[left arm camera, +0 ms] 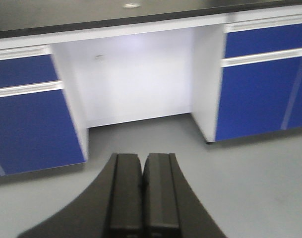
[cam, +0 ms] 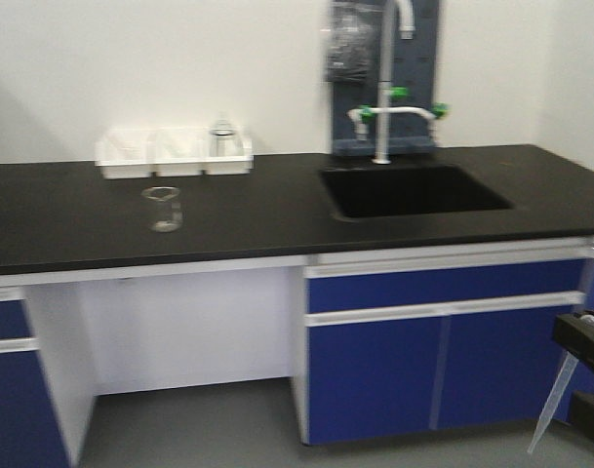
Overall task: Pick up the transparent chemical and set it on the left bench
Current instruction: 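Drive the base up to the bench with the white bins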
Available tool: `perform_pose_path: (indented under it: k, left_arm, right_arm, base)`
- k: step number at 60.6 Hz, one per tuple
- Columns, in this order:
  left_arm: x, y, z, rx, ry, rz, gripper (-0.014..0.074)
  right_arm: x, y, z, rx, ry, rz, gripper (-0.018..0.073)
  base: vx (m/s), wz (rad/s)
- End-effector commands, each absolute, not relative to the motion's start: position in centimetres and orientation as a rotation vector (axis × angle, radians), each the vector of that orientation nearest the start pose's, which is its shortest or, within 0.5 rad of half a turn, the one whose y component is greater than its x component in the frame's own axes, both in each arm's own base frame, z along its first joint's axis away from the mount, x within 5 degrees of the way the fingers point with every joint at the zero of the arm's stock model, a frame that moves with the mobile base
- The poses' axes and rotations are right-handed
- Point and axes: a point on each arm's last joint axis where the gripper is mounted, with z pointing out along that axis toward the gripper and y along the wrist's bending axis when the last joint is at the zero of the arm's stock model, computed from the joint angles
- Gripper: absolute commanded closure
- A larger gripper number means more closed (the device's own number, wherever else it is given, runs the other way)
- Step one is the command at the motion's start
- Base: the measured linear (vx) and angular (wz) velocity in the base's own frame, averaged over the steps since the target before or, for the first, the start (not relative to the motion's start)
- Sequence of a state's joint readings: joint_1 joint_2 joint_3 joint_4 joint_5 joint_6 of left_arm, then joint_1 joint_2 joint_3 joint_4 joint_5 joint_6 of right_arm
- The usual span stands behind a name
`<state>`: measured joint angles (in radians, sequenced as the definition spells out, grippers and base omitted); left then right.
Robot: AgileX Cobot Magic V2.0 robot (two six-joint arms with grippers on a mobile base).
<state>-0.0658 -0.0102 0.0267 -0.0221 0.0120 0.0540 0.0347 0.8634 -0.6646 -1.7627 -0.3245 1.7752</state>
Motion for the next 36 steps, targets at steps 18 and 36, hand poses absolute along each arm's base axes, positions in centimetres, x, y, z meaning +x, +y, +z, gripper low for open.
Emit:
perform_pose_path:
  k: [18, 36]
  left_arm:
    - [5.5, -0.36, 20.63, 0.064, 1.429, -0.035, 0.06]
    - [5.5, -0.36, 20.63, 0.064, 1.429, -0.035, 0.06]
  right_arm:
    - [18.07, 3.16, 35.3, -0.264, 1.69, 0.256, 0.0563]
    - [18.07, 3.17, 35.3, -0.265, 1.69, 0.256, 0.0563]
  base:
    - [0.28, 0.68]
    - [0.36, 0.42]
